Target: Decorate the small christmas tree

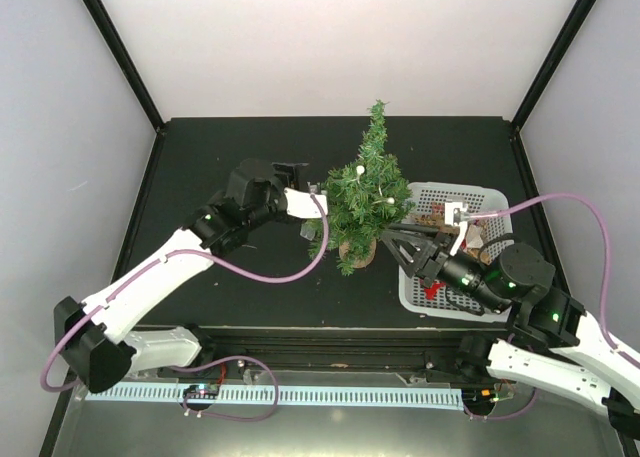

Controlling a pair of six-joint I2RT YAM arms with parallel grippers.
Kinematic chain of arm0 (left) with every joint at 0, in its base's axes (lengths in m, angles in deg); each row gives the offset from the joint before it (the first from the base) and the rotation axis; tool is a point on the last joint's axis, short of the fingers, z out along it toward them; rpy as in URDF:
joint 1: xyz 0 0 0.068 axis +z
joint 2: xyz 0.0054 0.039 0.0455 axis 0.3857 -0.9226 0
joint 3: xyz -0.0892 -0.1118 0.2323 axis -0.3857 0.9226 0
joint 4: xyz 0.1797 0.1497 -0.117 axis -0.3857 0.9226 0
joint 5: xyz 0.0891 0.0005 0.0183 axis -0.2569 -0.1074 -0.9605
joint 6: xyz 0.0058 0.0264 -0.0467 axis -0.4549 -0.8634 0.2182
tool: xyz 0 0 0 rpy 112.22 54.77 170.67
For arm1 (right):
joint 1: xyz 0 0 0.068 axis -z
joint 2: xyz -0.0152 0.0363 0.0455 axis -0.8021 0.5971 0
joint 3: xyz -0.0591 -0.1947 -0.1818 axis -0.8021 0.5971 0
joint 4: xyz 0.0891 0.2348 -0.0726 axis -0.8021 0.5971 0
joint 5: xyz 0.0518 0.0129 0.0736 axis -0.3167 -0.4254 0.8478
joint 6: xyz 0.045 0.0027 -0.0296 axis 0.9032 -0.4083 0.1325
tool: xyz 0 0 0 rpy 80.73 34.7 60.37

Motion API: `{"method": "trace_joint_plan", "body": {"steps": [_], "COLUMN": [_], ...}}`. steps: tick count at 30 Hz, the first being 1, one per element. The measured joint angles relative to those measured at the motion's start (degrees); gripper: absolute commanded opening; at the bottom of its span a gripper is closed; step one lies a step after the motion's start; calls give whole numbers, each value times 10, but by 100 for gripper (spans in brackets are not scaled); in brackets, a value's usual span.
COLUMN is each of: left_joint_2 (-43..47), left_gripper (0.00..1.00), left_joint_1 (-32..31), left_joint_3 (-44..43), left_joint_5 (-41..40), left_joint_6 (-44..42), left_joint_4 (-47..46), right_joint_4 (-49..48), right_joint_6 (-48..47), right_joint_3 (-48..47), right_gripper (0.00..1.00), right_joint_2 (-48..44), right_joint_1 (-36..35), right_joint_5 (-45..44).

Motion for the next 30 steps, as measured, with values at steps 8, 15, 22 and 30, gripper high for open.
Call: {"method": "trace_joint_plan", "body": {"steps": [8,15,22,30], "left_joint_2": [55,90,132,170], "left_gripper": [96,99,99,99], "left_joint_1": [19,94,200,226], "left_joint_3": [-5,-55,-131,-99], "left_joint_5": [-2,58,217,397], "left_joint_6": [31,96,202,317], "left_joint_4": [39,140,262,361], "right_joint_4": [5,40,153,347], "right_joint_6": [-3,-7,-14,14], "right_joint_3": [3,1,-73,-211], "right_gripper": [46,48,47,50], "right_joint_2": [-33,-43,-10,112], "right_joint_1": [0,0,0,0], "right_joint_5": [-23,-52,-134,-268]}}
